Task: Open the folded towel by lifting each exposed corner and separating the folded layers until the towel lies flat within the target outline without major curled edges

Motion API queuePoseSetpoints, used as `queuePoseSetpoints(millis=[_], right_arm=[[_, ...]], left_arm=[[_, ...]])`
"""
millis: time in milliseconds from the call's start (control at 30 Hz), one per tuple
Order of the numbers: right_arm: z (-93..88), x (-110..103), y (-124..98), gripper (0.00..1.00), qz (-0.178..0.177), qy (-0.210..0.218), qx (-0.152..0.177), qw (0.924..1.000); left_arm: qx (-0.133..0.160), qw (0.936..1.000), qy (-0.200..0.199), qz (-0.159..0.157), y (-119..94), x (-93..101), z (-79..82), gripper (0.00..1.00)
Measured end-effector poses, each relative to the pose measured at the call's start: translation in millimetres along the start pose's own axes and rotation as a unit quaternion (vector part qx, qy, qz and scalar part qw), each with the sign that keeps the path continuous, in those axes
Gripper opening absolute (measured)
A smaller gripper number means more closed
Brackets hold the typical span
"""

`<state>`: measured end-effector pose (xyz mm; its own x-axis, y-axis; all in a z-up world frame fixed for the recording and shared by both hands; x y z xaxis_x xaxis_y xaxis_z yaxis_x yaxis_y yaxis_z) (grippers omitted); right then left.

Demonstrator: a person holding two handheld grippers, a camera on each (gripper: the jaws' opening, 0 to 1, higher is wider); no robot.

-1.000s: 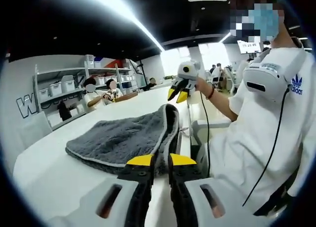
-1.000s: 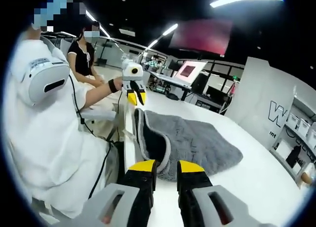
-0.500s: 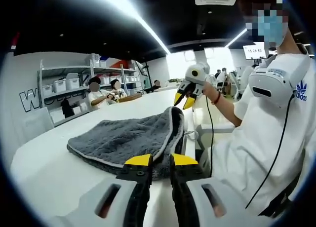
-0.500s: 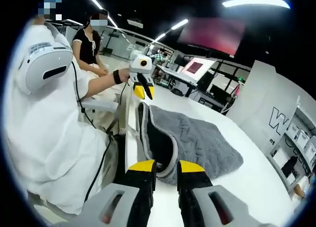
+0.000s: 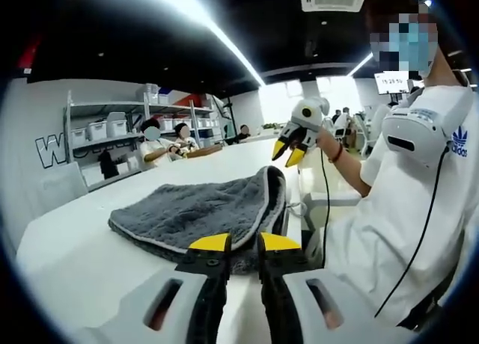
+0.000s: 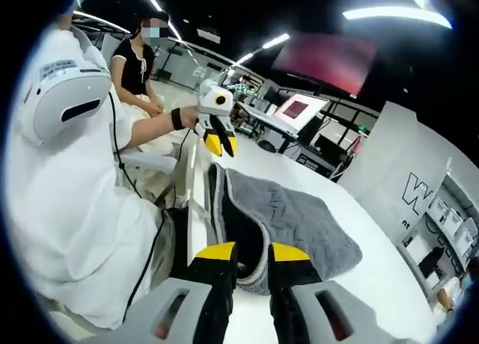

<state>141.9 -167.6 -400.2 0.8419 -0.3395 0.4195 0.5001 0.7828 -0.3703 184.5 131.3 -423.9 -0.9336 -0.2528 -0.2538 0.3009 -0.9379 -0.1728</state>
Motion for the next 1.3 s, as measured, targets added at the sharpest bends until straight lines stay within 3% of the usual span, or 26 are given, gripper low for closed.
queuePoseSetpoints(millis=[767, 1300], right_arm=[[24.3, -12.0, 35.8, 0.11, 0.012, -0.016, 0.015, 0.9997], [32.9, -22.4, 58.7, 0.11, 0.032, -0.023, 0.007, 0.9992]], left_arm=[[0.008, 0.9985, -0.04, 0.037, 8.8, -16.7, 1.7, 0.15], [0.004, 0.9927, -0.089, 0.082, 11.4, -34.4, -3.1, 0.16]])
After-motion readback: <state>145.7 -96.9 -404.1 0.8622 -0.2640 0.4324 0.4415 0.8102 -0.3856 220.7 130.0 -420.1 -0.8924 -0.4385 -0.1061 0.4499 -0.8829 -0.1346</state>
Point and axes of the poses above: the point that each gripper's makers call its tool centre point, and the gripper's own axes: y roughly forward along the fingers, x roughly to its right, z roughly out of its top, the point moved 6 cm from there along -y, roughly backward along the fingers, and after that the axes turned 5 degrees about y, right-handed, at the moved point
